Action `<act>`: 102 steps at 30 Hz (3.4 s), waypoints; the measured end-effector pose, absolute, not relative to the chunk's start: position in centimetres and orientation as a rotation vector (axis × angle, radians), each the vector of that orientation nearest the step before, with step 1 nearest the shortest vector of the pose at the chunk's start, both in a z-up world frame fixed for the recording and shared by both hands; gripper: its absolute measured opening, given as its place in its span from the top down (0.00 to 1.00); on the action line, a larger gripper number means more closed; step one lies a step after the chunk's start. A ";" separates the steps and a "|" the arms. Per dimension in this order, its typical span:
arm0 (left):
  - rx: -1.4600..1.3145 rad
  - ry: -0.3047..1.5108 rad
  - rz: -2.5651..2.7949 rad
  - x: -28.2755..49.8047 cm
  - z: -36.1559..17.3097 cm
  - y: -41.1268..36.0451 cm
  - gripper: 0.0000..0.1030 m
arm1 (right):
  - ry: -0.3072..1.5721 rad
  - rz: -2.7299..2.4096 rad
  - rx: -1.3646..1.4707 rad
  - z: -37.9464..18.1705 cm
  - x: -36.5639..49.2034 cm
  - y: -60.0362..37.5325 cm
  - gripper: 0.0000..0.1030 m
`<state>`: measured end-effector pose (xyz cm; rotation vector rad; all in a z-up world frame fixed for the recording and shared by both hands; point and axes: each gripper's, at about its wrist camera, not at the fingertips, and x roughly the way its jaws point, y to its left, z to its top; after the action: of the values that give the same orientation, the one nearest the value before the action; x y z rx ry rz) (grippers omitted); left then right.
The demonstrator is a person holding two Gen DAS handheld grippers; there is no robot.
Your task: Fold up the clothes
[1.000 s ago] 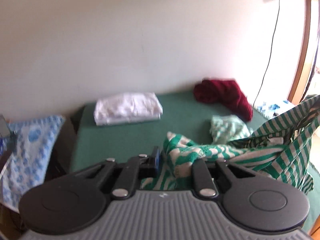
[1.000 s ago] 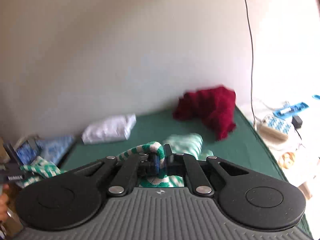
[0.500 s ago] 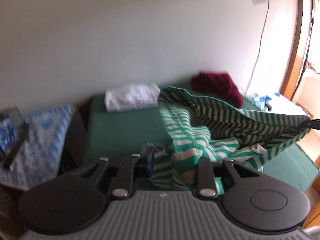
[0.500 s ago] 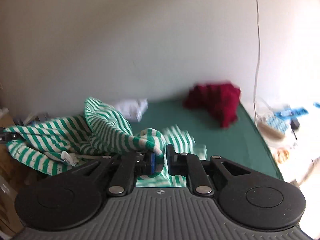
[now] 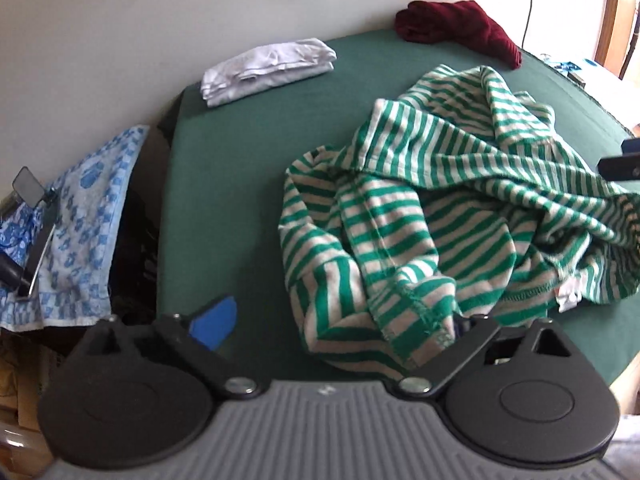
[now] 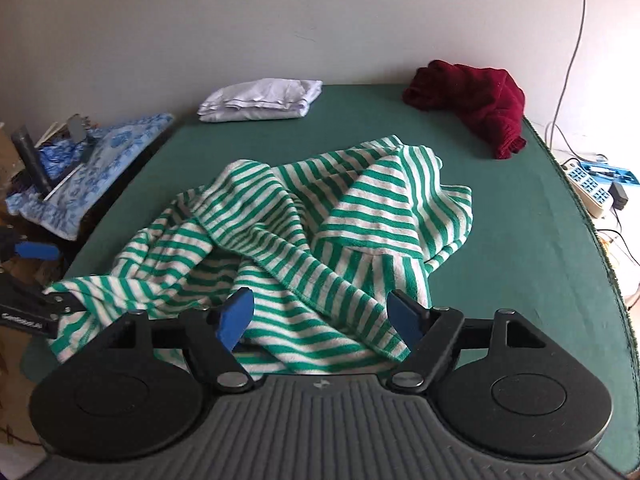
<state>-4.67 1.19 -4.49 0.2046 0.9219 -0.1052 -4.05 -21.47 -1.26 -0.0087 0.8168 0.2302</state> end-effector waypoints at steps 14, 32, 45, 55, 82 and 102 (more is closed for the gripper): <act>0.094 1.075 -0.195 -3.8 -12.3 -2.7 0.00 | 0.807 0.031 0.043 -10.3 -4.0 -21.2 0.13; 0.051 1.034 -0.084 -4.8 -11.9 -3.8 0.00 | 0.801 0.153 0.140 -9.3 7.3 -23.5 0.61; 0.124 1.008 -0.034 -7.4 -9.4 -7.9 0.17 | 0.753 0.106 0.177 -4.9 -3.0 -35.0 0.98; 0.019 0.926 -0.030 -7.3 -5.7 -6.9 0.01 | 0.776 0.039 0.124 -5.0 -5.8 -39.1 0.86; 0.044 1.004 -0.164 -8.2 -4.4 -3.2 0.39 | 0.951 0.364 -0.081 -5.4 -3.8 -33.8 0.81; -0.138 0.950 -0.086 -4.1 -5.1 -1.8 0.91 | 0.725 0.408 0.160 -5.0 0.5 -29.6 0.91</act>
<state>-4.10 -1.83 -5.15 -0.1382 0.9499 -0.0862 0.49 -29.62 -5.03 0.1600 0.7255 0.4082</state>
